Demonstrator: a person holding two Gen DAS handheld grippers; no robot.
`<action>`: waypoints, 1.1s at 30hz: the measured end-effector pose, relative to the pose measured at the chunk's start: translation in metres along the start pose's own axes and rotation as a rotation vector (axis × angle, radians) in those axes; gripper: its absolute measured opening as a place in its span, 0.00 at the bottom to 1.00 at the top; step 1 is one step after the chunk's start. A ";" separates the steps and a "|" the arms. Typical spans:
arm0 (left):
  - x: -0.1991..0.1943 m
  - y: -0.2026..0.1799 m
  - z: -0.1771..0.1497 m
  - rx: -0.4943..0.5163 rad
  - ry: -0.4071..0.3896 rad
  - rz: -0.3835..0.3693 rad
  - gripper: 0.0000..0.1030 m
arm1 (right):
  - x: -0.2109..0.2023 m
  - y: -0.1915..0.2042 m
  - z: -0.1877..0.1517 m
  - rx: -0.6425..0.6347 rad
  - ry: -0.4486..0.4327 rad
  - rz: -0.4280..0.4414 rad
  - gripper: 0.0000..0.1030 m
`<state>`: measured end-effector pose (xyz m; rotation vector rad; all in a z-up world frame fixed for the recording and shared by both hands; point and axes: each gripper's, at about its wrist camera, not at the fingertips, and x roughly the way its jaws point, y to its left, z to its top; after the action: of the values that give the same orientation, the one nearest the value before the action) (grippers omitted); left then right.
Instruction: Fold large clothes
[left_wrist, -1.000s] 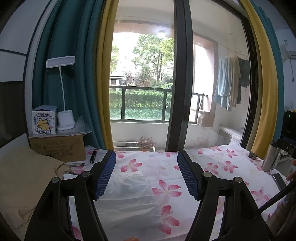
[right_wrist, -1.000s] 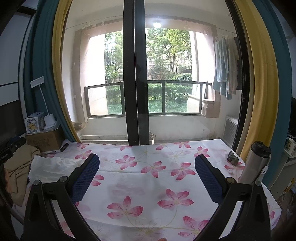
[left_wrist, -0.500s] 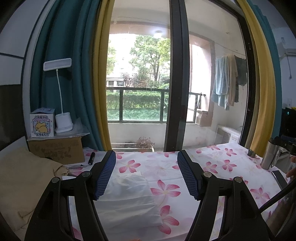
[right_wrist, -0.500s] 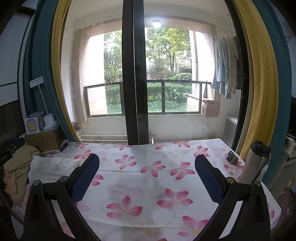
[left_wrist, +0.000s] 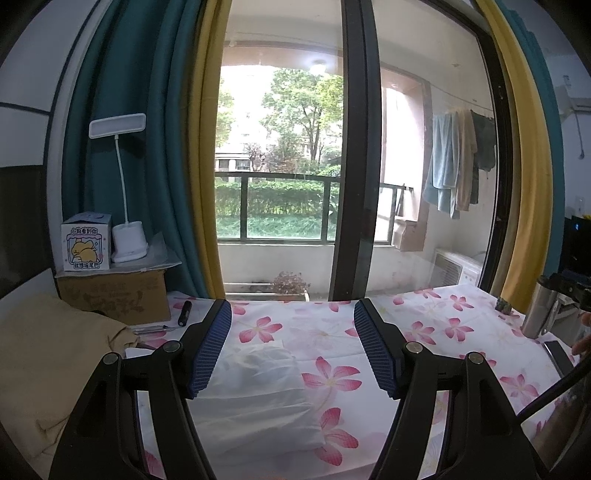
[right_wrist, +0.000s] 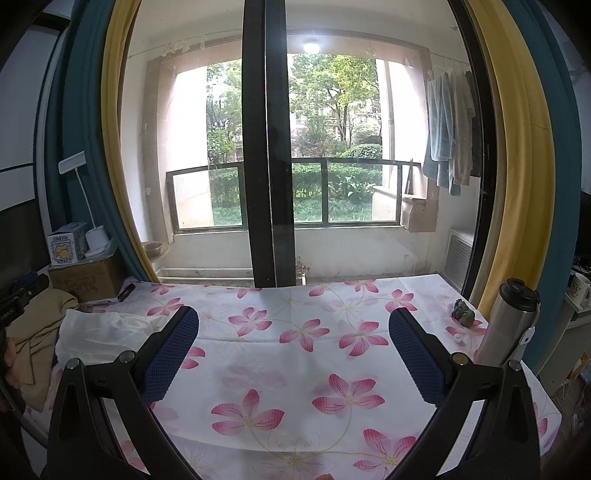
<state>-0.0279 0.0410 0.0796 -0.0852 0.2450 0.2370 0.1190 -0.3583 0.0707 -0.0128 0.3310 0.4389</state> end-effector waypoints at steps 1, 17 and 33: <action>0.000 0.000 0.000 0.001 0.000 0.002 0.70 | 0.000 0.000 0.000 0.000 0.000 0.000 0.99; 0.000 0.001 -0.001 0.001 0.003 -0.002 0.70 | -0.003 -0.002 -0.002 0.000 0.006 -0.004 0.99; 0.001 0.003 -0.005 -0.001 0.013 -0.002 0.70 | -0.001 0.000 -0.001 -0.004 0.016 -0.008 0.99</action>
<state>-0.0284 0.0433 0.0747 -0.0878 0.2581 0.2346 0.1182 -0.3587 0.0696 -0.0216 0.3455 0.4321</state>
